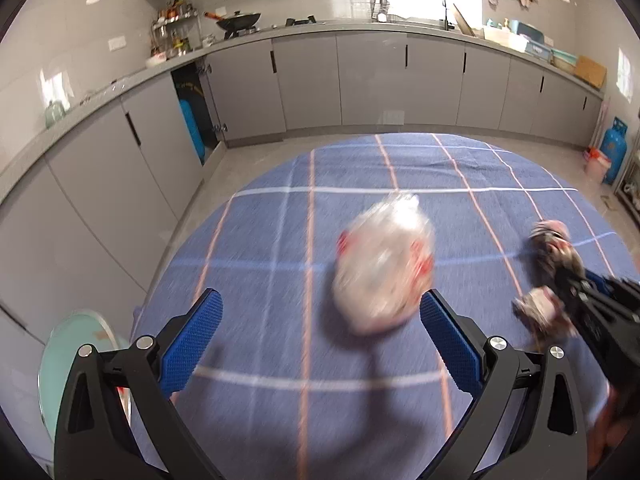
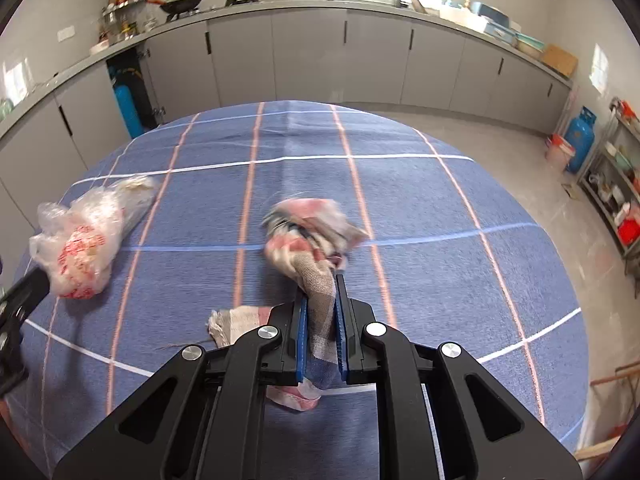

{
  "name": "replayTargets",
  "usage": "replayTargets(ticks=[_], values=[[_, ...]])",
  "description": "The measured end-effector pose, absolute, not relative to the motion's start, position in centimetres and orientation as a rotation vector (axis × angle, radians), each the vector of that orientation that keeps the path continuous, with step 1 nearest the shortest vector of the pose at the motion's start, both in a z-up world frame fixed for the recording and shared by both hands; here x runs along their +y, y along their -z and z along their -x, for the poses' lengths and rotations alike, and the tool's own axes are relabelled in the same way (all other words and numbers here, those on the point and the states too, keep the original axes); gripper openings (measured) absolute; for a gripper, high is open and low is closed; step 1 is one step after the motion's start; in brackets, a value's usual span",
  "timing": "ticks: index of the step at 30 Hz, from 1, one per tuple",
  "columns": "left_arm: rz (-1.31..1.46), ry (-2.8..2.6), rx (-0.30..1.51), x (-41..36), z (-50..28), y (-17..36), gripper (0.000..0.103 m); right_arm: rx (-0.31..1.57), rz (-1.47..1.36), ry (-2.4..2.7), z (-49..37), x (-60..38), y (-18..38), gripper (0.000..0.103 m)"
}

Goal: Collect trash
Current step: 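Grasp the clear plastic bag with the left tool while the right tool grasps the checkered cloth, then carry the plastic bag and checkered cloth over the teal bin with both tools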

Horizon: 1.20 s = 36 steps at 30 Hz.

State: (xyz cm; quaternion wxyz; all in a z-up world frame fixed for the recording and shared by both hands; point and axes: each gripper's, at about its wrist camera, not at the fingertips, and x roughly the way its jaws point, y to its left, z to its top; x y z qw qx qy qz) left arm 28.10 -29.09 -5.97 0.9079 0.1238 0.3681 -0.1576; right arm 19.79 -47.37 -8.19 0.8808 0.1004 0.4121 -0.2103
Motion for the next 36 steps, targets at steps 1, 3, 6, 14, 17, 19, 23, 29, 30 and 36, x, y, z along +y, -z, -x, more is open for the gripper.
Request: replayTargets(ticks=[1,3,6,14,17,19,23,29,30,36], values=[[-0.261,0.322,0.759,-29.8,-28.5,6.1,0.097,0.857,-0.229,0.431,-19.6,-47.7,8.4,0.013],[-0.268,0.326,0.761,-30.8,-29.3,6.2,0.097,0.851,-0.244,0.423,-19.5,-47.9,8.5,0.013],[-0.309,0.321,0.761,-32.4,-30.5,6.8,0.097,0.847,-0.241,0.414,-19.4,-47.6,8.5,0.013],[-0.336,0.330,0.824,-34.3,-32.2,9.5,0.076,0.846,-0.271,0.395,-19.1,-48.1,8.9,0.013],[-0.323,0.336,0.848,-34.1,-32.4,10.2,0.065,0.845,-0.282,0.390,-19.2,-48.1,8.9,0.013],[-0.306,0.347,0.839,-34.0,-32.3,10.0,0.052,0.842,-0.288,0.389,-19.0,-48.2,8.9,0.013],[-0.306,0.363,0.841,-33.6,-31.5,9.5,0.050,0.830,-0.277,0.386,-18.8,-48.0,8.7,0.013],[-0.305,0.352,0.830,-31.6,-29.7,8.2,0.050,0.816,-0.260,0.366,-18.1,-46.5,7.8,0.013],[-0.304,0.349,0.830,-31.2,-29.4,8.0,0.050,0.812,-0.256,0.361,-17.8,-46.0,7.6,0.013],[-0.292,0.332,0.827,-28.6,-27.2,7.1,0.050,0.803,-0.260,0.310,-16.0,-43.0,6.5,0.013]])
